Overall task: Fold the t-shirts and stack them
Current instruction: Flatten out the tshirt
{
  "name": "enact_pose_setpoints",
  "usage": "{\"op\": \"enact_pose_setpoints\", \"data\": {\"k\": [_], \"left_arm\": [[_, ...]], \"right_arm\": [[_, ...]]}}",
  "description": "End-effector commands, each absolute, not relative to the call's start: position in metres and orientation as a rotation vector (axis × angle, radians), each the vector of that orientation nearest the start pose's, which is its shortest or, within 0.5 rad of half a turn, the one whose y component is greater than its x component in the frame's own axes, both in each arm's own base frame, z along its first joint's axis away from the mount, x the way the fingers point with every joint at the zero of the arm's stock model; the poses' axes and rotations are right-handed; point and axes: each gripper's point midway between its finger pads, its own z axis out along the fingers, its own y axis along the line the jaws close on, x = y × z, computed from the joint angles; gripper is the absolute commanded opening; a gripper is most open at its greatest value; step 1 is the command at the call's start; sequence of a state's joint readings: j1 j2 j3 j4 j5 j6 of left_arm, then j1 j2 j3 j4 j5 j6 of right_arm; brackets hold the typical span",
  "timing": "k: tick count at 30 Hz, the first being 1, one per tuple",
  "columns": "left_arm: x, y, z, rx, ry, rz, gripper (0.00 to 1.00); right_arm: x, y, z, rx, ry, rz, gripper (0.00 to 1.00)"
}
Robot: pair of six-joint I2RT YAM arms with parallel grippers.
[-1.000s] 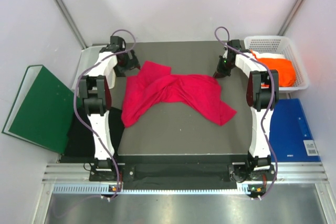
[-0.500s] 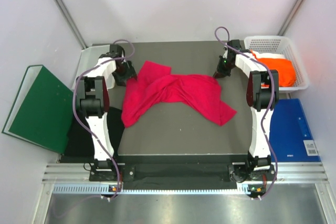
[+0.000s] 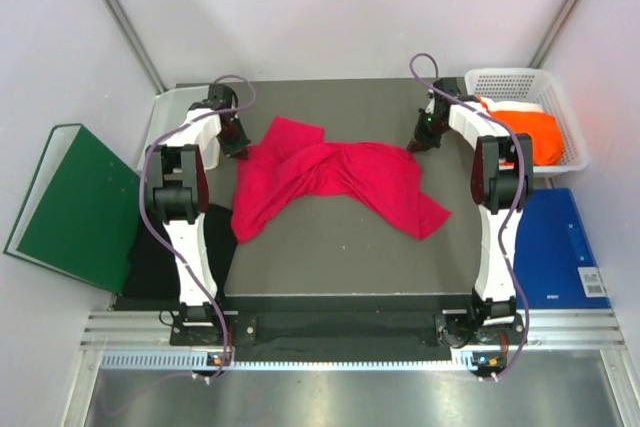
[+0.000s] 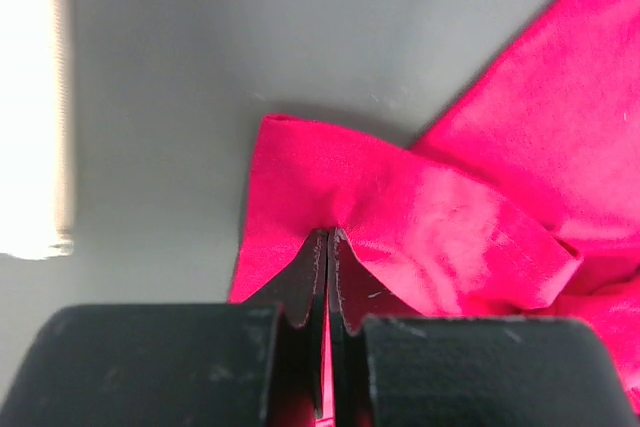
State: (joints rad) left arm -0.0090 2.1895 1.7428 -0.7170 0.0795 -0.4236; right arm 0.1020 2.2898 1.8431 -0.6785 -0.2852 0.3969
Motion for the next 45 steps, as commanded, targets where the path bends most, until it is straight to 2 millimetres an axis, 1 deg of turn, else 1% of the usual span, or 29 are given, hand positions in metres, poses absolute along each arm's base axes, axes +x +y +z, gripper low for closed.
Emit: {"op": "enact_pose_setpoints", "data": {"k": [1, 2, 4, 5, 6, 7, 8, 9, 11, 13, 14, 15, 17, 19, 20, 23, 25, 28, 33, 34, 35, 37, 38, 39, 40, 42, 43, 45], "left_arm": [[0.508, 0.002, 0.1, -0.565, 2.515, -0.107, 0.0], [0.512, 0.004, 0.109, -0.562, 2.49, -0.105, 0.0], [0.516, 0.004, 0.117, -0.533, 2.471, -0.112, 0.0], [0.517, 0.005, 0.117, -0.521, 2.473, -0.111, 0.17], [0.517, 0.003, 0.115, -0.512, 2.482, -0.122, 0.36], [0.516, 0.003, 0.112, -0.514, 2.493, -0.127, 0.69], [0.514, 0.005, 0.105, -0.523, 2.509, -0.122, 0.78], [0.513, 0.001, 0.103, -0.518, 2.523, -0.164, 0.84], [0.509, -0.001, 0.094, -0.535, 2.545, -0.196, 0.91], [0.509, -0.003, 0.09, -0.539, 2.547, -0.228, 0.87], [0.506, -0.001, 0.086, -0.553, 2.553, -0.23, 0.78], [0.507, 0.0, 0.083, -0.562, 2.551, -0.237, 0.72], [0.503, 0.003, 0.074, -0.595, 2.565, -0.255, 0.65], [0.503, 0.006, 0.068, -0.614, 2.566, -0.263, 0.64], [0.501, 0.008, 0.06, -0.628, 2.575, -0.261, 0.64], [0.502, 0.01, 0.047, -0.641, 2.589, -0.252, 0.64], [0.505, 0.012, 0.043, -0.645, 2.591, -0.247, 0.66], [0.507, 0.009, 0.03, -0.643, 2.614, -0.264, 0.67], [0.508, -0.001, 0.015, -0.636, 2.645, -0.316, 0.63], [0.507, -0.003, 0.009, -0.635, 2.656, -0.326, 0.58], [0.508, -0.005, 0.007, -0.628, 2.658, -0.333, 0.52], [0.51, -0.017, -0.001, -0.593, 2.68, -0.369, 0.45], [0.509, -0.022, -0.003, -0.579, 2.693, -0.379, 0.36], [0.506, -0.032, -0.006, -0.551, 2.72, -0.393, 0.32], [0.507, -0.039, -0.008, -0.523, 2.735, -0.413, 0.26], [0.504, -0.048, -0.008, -0.498, 2.757, -0.418, 0.01], [0.505, -0.05, -0.002, -0.496, 2.746, -0.424, 0.0], [0.508, -0.048, 0.01, -0.493, 2.721, -0.42, 0.0]], "right_arm": [[0.496, 0.111, 0.063, 0.318, 2.668, 0.505, 0.0], [0.496, 0.112, 0.066, 0.317, 2.661, 0.503, 0.0], [0.495, 0.111, 0.067, 0.322, 2.662, 0.502, 0.0], [0.495, 0.11, 0.067, 0.327, 2.662, 0.5, 0.0], [0.494, 0.111, 0.067, 0.327, 2.664, 0.502, 0.0], [0.493, 0.111, 0.065, 0.331, 2.665, 0.502, 0.0], [0.492, 0.111, 0.063, 0.335, 2.668, 0.501, 0.0], [0.491, 0.111, 0.063, 0.335, 2.67, 0.503, 0.0], [0.49, 0.111, 0.06, 0.344, 2.672, 0.502, 0.0], [0.489, 0.112, 0.06, 0.342, 2.67, 0.508, 0.0], [0.489, 0.112, 0.06, 0.347, 2.671, 0.508, 0.0], [0.489, 0.112, 0.059, 0.347, 2.671, 0.508, 0.0], [0.489, 0.113, 0.059, 0.349, 2.671, 0.511, 0.0], [0.491, 0.113, 0.057, 0.348, 2.671, 0.513, 0.0], [0.492, 0.113, 0.058, 0.348, 2.668, 0.517, 0.0], [0.493, 0.114, 0.058, 0.346, 2.67, 0.519, 0.0], [0.493, 0.113, 0.057, 0.344, 2.678, 0.518, 0.0], [0.494, 0.114, 0.058, 0.342, 2.675, 0.521, 0.0], [0.495, 0.115, 0.061, 0.335, 2.671, 0.521, 0.0], [0.496, 0.114, 0.063, 0.334, 2.668, 0.519, 0.0], [0.496, 0.113, 0.063, 0.335, 2.669, 0.516, 0.0], [0.498, 0.114, 0.066, 0.331, 2.663, 0.517, 0.0], [0.498, 0.113, 0.066, 0.332, 2.664, 0.515, 0.0], [0.498, 0.113, 0.068, 0.332, 2.663, 0.515, 0.0], [0.499, 0.113, 0.069, 0.328, 2.661, 0.512, 0.0], [0.498, 0.113, 0.072, 0.328, 2.66, 0.51, 0.0], [0.497, 0.112, 0.074, 0.328, 2.658, 0.509, 0.0], [0.497, 0.111, 0.083, 0.326, 2.644, 0.51, 0.0]]}}
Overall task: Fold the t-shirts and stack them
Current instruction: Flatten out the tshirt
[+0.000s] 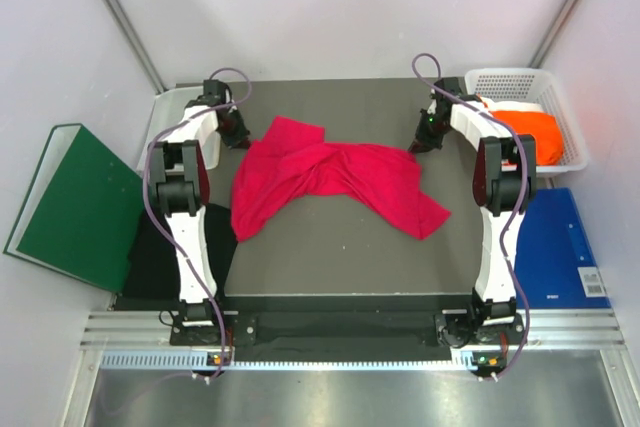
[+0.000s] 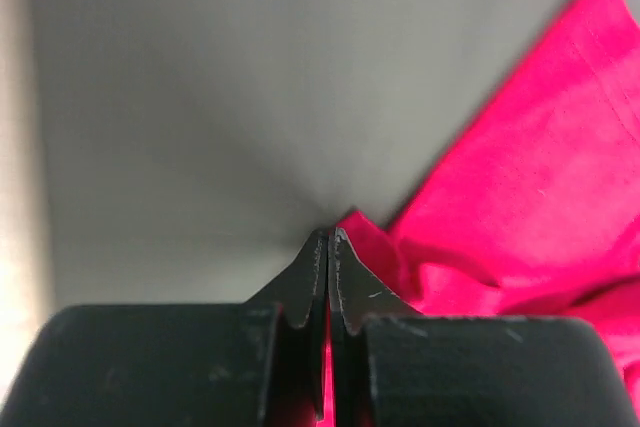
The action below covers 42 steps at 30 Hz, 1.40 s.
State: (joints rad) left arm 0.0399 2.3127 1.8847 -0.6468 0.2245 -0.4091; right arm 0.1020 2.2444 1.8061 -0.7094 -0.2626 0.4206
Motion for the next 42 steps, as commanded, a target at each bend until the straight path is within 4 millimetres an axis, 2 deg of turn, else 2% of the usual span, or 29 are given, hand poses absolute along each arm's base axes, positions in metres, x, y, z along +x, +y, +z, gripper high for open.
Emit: {"op": "enact_pose_setpoints", "data": {"k": [1, 2, 4, 5, 7, 9, 10, 11, 12, 14, 15, 16, 18, 19, 20, 22, 23, 24, 25, 26, 27, 29, 31, 32, 34, 38, 42], "left_arm": [[0.513, -0.044, 0.024, -0.474, 2.691, -0.39, 0.0], [0.516, -0.041, 0.033, -0.471, 2.673, -0.37, 0.0], [0.525, -0.032, 0.065, -0.465, 2.615, -0.341, 0.0], [0.528, -0.027, 0.076, -0.467, 2.59, -0.323, 0.0], [0.538, -0.018, 0.117, -0.476, 2.497, -0.313, 0.0], [0.544, -0.008, 0.147, -0.494, 2.422, -0.293, 0.0], [0.544, -0.005, 0.172, -0.503, 2.366, -0.298, 0.0], [0.546, -0.004, 0.186, -0.506, 2.327, -0.302, 0.0], [0.545, 0.001, 0.212, -0.51, 2.271, -0.301, 0.0], [0.544, 0.001, 0.236, -0.525, 2.217, -0.317, 0.0], [0.541, 0.001, 0.256, -0.522, 2.176, -0.331, 0.0], [0.539, 0.001, 0.265, -0.52, 2.156, -0.34, 0.0], [0.534, -0.002, 0.292, -0.502, 2.098, -0.364, 0.0], [0.532, -0.004, 0.299, -0.493, 2.088, -0.369, 0.0], [0.529, -0.004, 0.298, -0.488, 2.09, -0.37, 0.0], [0.524, -0.007, 0.295, -0.465, 2.101, -0.381, 0.0], [0.519, -0.01, 0.274, -0.462, 2.149, -0.391, 0.27], [0.516, -0.012, 0.268, -0.457, 2.16, -0.403, 0.52], [0.513, -0.016, 0.258, -0.452, 2.182, -0.423, 0.78], [0.503, -0.018, 0.238, -0.462, 2.227, -0.433, 0.82], [0.502, -0.021, 0.233, -0.458, 2.223, -0.453, 0.83], [0.491, -0.028, 0.211, -0.455, 2.264, -0.503, 0.84], [0.49, -0.038, 0.205, -0.421, 2.258, -0.573, 0.84], [0.486, -0.041, 0.19, -0.426, 2.287, -0.595, 0.84], [0.485, -0.044, 0.178, -0.422, 2.314, -0.623, 0.83], [0.484, -0.047, 0.143, -0.454, 2.399, -0.663, 0.82], [0.488, -0.046, 0.118, -0.491, 2.426, -0.686, 0.81]], "right_arm": [[0.496, 0.112, 0.086, 0.327, 2.641, 0.51, 0.0], [0.495, 0.111, 0.093, 0.326, 2.629, 0.51, 0.0], [0.495, 0.112, 0.105, 0.322, 2.608, 0.515, 0.0], [0.496, 0.112, 0.119, 0.314, 2.581, 0.518, 0.0], [0.498, 0.111, 0.136, 0.309, 2.544, 0.517, 0.0], [0.499, 0.109, 0.16, 0.298, 2.493, 0.504, 0.0], [0.502, 0.108, 0.173, 0.292, 2.465, 0.503, 0.0], [0.5, 0.107, 0.189, 0.286, 2.435, 0.496, 0.0], [0.502, 0.106, 0.202, 0.275, 2.404, 0.493, 0.0], [0.499, 0.104, 0.23, 0.265, 2.347, 0.487, 0.0], [0.498, 0.105, 0.242, 0.253, 2.319, 0.483, 0.0], [0.494, 0.104, 0.26, 0.245, 2.28, 0.478, 0.0], [0.489, 0.108, 0.28, 0.199, 2.228, 0.477, 0.0], [0.483, 0.105, 0.297, 0.193, 2.183, 0.458, 0.0], [0.48, 0.106, 0.303, 0.191, 2.165, 0.456, 0.0], [0.471, 0.104, 0.298, 0.2, 2.18, 0.455, 0.0], [0.468, 0.104, 0.293, 0.197, 2.195, 0.452, 0.0], [0.464, 0.104, 0.278, 0.201, 2.23, 0.449, 0.0], [0.46, 0.106, 0.274, 0.192, 2.237, 0.462, 0.0], [0.453, 0.106, 0.254, 0.195, 2.283, 0.458, 0.0], [0.454, 0.106, 0.255, 0.194, 2.254, 0.463, 0.0], [0.447, 0.106, 0.238, 0.193, 2.29, 0.459, 0.0], [0.444, 0.105, 0.238, 0.192, 2.282, 0.459, 0.0], [0.443, 0.104, 0.236, 0.19, 2.288, 0.455, 0.0], [0.442, 0.103, 0.236, 0.191, 2.289, 0.449, 0.0], [0.443, 0.103, 0.231, 0.177, 2.309, 0.437, 0.0], [0.444, 0.105, 0.224, 0.179, 2.325, 0.443, 0.0]]}}
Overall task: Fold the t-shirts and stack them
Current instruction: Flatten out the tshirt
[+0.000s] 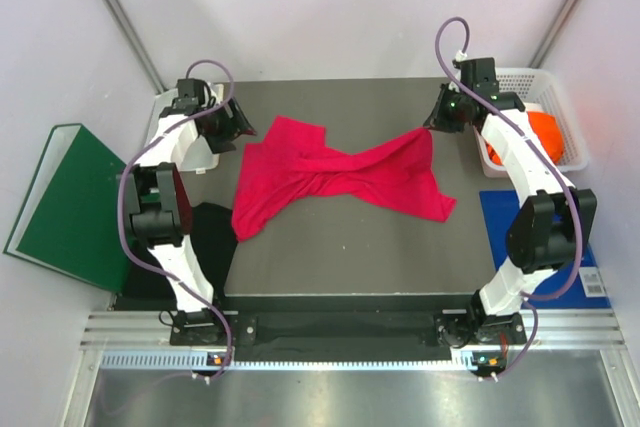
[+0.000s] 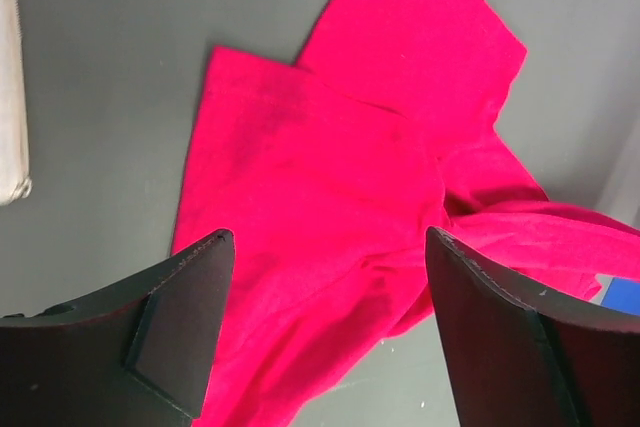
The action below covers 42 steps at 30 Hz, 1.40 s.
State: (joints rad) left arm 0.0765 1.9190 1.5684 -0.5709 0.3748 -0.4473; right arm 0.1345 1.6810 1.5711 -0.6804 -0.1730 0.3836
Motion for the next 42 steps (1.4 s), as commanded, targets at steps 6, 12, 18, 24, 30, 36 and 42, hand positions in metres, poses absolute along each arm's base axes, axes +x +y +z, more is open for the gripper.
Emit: {"op": "enact_pose_setpoints", "data": {"k": [6, 12, 18, 24, 30, 36, 42], "left_arm": [[0.503, -0.038, 0.087, -0.535, 2.459, -0.672, 0.81], [0.519, -0.035, 0.066, -0.542, 2.496, -0.66, 0.82], [0.527, -0.033, 0.051, -0.54, 2.529, -0.644, 0.82], [0.52, -0.033, 0.03, -0.537, 2.594, -0.625, 0.82], [0.502, -0.044, 0.011, -0.502, 2.676, -0.625, 0.73], [0.471, -0.071, -0.007, -0.436, 2.774, -0.665, 0.65], [0.447, -0.085, -0.022, -0.427, 2.828, -0.682, 0.55]], "right_arm": [[0.443, 0.106, 0.208, 0.175, 2.365, 0.444, 0.0], [0.444, 0.106, 0.2, 0.17, 2.389, 0.437, 0.0], [0.449, 0.106, 0.193, 0.175, 2.409, 0.437, 0.0], [0.459, 0.109, 0.192, 0.173, 2.416, 0.445, 0.0], [0.469, 0.111, 0.19, 0.19, 2.42, 0.46, 0.0], [0.478, 0.115, 0.189, 0.206, 2.421, 0.486, 0.0], [0.482, 0.115, 0.187, 0.213, 2.421, 0.49, 0.0]]}}
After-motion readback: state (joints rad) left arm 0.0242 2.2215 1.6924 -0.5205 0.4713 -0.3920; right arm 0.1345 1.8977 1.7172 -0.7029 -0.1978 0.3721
